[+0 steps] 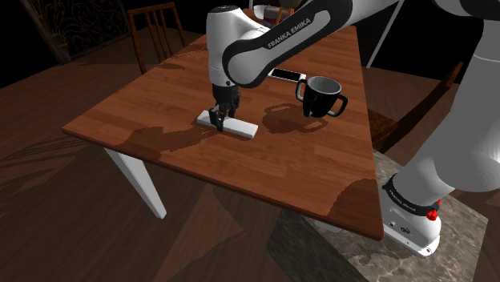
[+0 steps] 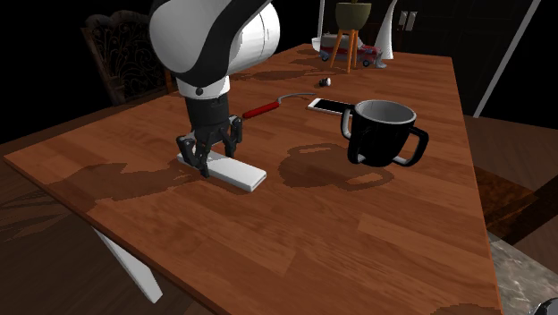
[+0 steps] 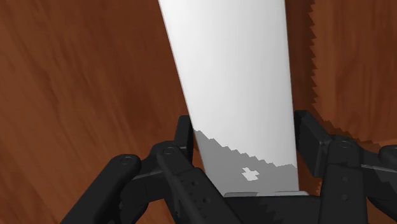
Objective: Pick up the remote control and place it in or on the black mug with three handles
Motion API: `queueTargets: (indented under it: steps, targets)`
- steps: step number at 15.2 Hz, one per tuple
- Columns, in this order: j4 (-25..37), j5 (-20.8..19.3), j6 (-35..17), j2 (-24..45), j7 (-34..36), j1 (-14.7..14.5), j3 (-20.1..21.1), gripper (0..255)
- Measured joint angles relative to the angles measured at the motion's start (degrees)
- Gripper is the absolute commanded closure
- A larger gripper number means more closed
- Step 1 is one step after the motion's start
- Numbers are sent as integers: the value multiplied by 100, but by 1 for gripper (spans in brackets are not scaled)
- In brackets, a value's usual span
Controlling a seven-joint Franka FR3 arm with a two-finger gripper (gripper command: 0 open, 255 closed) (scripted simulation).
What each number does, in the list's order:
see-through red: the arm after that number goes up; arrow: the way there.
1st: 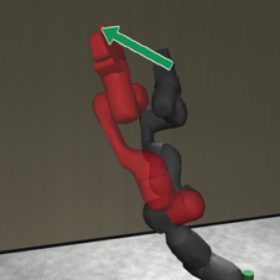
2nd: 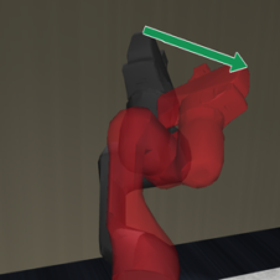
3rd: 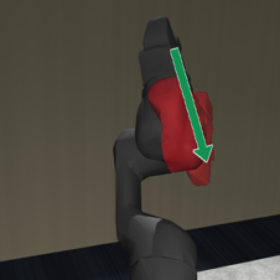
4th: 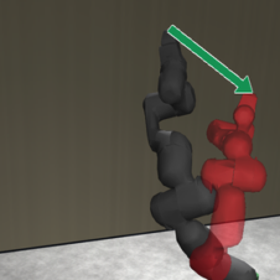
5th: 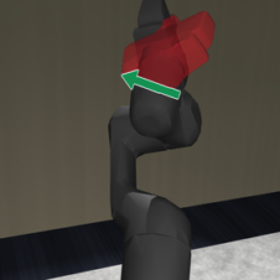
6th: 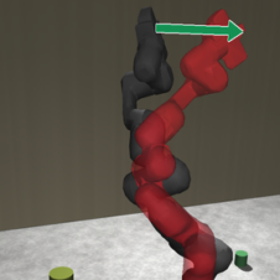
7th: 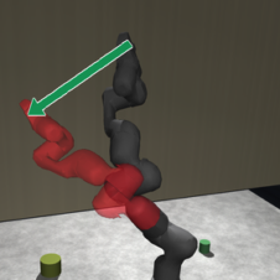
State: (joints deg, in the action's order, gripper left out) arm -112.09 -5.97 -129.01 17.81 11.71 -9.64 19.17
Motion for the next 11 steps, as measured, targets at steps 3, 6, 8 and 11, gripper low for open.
queueTargets:
  steps: [3,6,8,11]
  targets:
    - [17,26,73,-51,-13,9,8,255]
    - [108,76,261,-152,-55,31,23,255]
    - [156,111,386,-235,-65,35,39,255]
    - [242,165,590,-361,-84,42,62,255]
